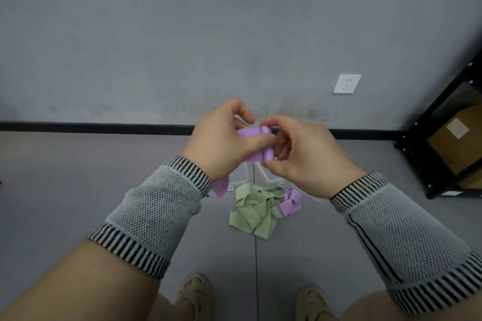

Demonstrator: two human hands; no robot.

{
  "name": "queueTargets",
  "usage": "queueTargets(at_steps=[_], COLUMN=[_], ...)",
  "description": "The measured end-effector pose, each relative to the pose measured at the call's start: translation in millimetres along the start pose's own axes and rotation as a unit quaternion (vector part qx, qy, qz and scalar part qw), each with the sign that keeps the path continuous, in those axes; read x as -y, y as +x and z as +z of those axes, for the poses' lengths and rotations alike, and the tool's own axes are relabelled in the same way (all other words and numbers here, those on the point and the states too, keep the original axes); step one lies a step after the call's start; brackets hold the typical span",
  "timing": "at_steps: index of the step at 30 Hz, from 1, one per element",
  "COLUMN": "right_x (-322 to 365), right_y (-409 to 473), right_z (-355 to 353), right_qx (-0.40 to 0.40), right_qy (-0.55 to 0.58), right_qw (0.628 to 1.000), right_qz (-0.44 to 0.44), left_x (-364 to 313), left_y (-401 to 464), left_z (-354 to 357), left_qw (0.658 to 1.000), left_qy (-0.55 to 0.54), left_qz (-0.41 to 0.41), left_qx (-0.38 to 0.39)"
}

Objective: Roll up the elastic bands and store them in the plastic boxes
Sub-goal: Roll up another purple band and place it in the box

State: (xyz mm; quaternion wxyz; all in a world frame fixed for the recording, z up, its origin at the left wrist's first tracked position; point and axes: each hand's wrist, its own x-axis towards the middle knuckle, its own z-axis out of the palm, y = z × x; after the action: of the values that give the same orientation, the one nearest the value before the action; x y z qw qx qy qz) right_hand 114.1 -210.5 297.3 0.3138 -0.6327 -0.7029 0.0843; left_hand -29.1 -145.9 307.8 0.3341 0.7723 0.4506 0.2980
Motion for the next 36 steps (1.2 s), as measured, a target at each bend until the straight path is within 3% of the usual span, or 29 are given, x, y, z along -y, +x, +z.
queueTargets(at_steps=[3,6,9,12,16,20,23,26,30,36], right_x=[3,0,-3,-7,-6,-5,-6,-10,-13,-7], right_y=[2,1,0,-2,-3,0,0,0,-1,-2], right_z=[4,6,1,-6,-9,-8,-7,-8,-10,-12], right_qx=[-0.019,-0.021,0.015,0.054,0.087,0.077,0.079,0.079,0.084,0.078], right_qy=[-0.05,-0.045,0.135,0.32,0.44,0.536,0.558,0.545,0.5,0.256], right_qw=[0.998,0.998,0.99,0.942,0.889,0.834,0.818,0.826,0.853,0.958], right_qz=[-0.022,-0.024,0.045,0.085,0.097,0.108,0.116,0.123,0.127,0.105], left_x=[-1,-1,-3,-3,1,3,4,9,13,9], left_y=[1,2,0,-1,2,5,5,6,8,3], left_z=[6,5,-1,-7,-10,-12,-11,-8,-11,-5], left_qw=[0.999,0.999,0.994,0.972,0.919,0.898,0.893,0.899,0.936,0.99], left_qy=[0.017,-0.008,-0.098,-0.221,-0.363,-0.4,-0.408,-0.395,-0.322,-0.127], left_qz=[-0.006,-0.018,-0.04,-0.061,-0.082,-0.09,-0.092,-0.085,-0.058,-0.003], left_qx=[-0.039,-0.029,0.009,0.059,0.132,0.162,0.167,0.167,0.133,0.065])
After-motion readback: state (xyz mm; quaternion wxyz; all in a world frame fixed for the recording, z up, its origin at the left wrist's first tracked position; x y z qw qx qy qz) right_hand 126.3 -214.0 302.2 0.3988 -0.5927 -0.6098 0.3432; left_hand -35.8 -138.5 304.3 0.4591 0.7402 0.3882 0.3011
